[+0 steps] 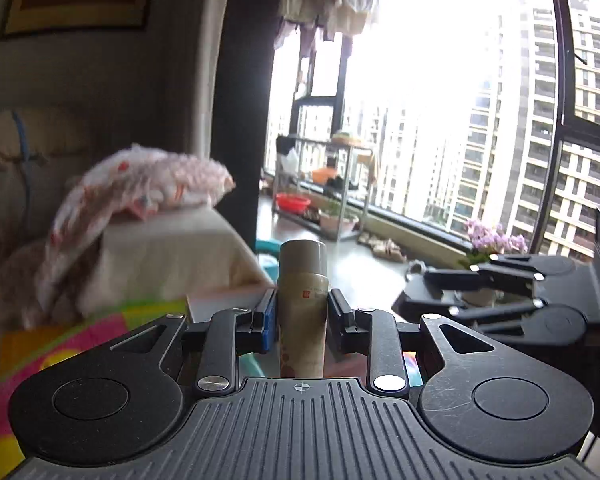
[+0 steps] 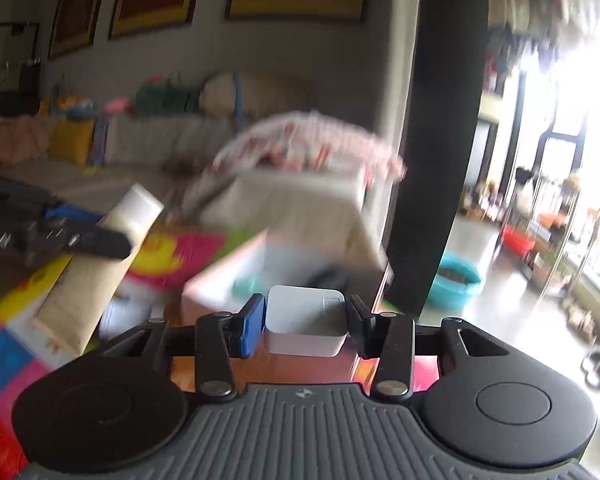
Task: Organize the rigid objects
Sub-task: 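Lift and carry the lotion tube and plug charger over the pink box with both grippers, then open both grippers to drop the tube and charger into the pink box, then grasp the red lighter with the left gripper while the right moves over the battery holder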
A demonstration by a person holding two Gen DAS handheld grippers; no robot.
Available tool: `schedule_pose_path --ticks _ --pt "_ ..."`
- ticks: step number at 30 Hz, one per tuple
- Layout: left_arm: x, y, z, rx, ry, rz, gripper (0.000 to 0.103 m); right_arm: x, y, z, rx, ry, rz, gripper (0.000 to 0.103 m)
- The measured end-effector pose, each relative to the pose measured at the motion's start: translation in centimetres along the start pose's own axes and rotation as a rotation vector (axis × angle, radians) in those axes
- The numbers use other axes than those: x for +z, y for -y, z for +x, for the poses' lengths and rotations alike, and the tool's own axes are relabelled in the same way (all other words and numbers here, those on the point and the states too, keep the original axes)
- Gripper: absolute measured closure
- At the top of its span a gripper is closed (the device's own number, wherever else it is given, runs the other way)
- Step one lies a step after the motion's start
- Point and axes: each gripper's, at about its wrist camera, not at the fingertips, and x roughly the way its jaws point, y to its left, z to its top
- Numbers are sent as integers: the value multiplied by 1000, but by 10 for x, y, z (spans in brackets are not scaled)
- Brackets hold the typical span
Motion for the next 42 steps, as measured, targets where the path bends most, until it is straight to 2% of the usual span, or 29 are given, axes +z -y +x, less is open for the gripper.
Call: schedule_pose_path --ticks 2,4,6,11,14,15,17,19,22,26,30,34,38,42 --pt "31 -9 27 -7 27 8 72 21 4 7 -36 49 -7 59" --pt "50 -18 62 -37 -13 9 72 35 7 20 -58 66 -5 59" --pt "53 -23 96 -40 -60 19 72 41 8 38 -70 66 -11 59" --pt "26 -25 163 -39 -177 89 72 28 4 91 -92 0 -36 59" --pt "-3 -39 200 -70 -312 6 71 13 4 119 -57 -68 -19 59" --pt "-12 -44 210 -68 -330 -21 71 8 4 126 -22 -93 -12 59" --pt "-23 -54 215 -35 -315 -43 71 -2 1 138 19 -144 -2 51" --pt "-26 -61 202 11 -249 -55 71 -12 -8 137 10 -146 -31 42" --pt "-26 -73 157 57 -152 -83 71 -28 -23 121 -12 -124 -111 37" --pt "-49 -86 88 153 -101 -148 71 -48 -39 96 24 -130 -138 31" --pt "-91 -106 26 249 -100 -293 72 -66 -60 85 99 -177 -134 29" --pt "-136 -122 -19 361 -133 -406 72 -74 -90 80 168 -209 -169 29" --pt "-159 -130 -45 444 -171 -455 72 -69 -119 79 252 -215 -187 29" --pt "-167 -128 -50 451 -204 -436 72 -57 -138 89 291 -213 -167 29"
